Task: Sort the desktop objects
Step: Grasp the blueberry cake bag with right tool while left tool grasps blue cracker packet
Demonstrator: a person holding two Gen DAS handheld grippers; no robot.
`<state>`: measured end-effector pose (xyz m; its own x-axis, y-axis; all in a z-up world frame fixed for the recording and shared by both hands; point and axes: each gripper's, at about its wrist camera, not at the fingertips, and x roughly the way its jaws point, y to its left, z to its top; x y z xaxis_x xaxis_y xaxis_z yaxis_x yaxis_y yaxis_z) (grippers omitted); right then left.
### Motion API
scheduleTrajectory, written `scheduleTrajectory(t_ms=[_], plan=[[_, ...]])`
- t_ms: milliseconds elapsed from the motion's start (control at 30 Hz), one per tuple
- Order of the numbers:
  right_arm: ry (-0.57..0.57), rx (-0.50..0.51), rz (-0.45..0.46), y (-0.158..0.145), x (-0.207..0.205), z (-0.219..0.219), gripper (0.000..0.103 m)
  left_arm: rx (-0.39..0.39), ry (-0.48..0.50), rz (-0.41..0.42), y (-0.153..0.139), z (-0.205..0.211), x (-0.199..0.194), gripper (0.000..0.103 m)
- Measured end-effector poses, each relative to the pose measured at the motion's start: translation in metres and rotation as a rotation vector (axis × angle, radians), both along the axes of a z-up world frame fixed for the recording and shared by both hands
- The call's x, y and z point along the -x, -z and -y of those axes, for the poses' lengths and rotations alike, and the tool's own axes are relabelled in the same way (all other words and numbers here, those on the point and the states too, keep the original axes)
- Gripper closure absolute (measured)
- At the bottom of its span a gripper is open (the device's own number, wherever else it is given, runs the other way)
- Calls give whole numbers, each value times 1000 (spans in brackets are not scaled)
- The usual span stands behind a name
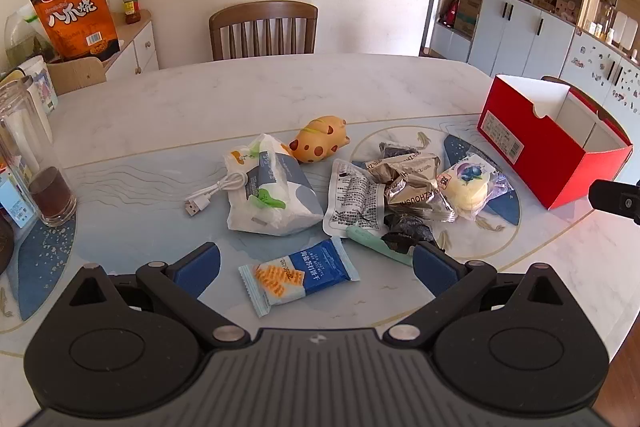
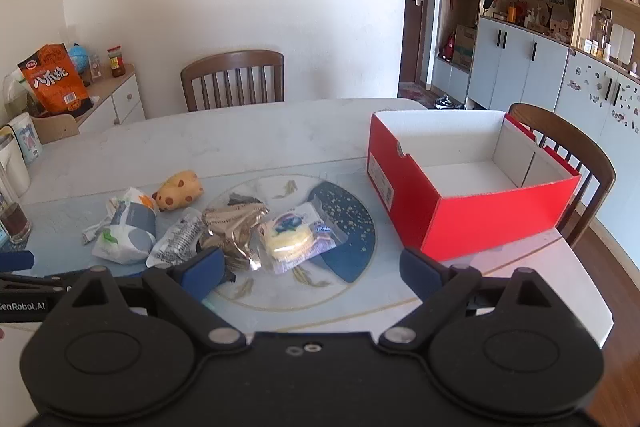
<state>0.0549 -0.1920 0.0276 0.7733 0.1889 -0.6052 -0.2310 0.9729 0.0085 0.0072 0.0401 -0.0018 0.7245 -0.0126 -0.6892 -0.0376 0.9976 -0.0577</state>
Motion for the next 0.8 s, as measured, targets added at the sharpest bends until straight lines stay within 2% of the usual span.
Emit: scheduleTrajectory(t_ms=[267, 467, 633, 800], plan=[[-53, -3, 27, -2, -4, -8, 8, 10, 38, -4, 5, -7, -5, 0], [-76, 2, 21, 4, -22, -9, 8, 9, 38, -6, 11, -9, -13, 0], [-131, 17, 2, 18, -45, -12, 8, -2, 46, 12, 24, -9, -20, 0], [-181, 52, -16, 34, -70, -15, 8, -44, 57, -7, 42, -7, -30, 0]])
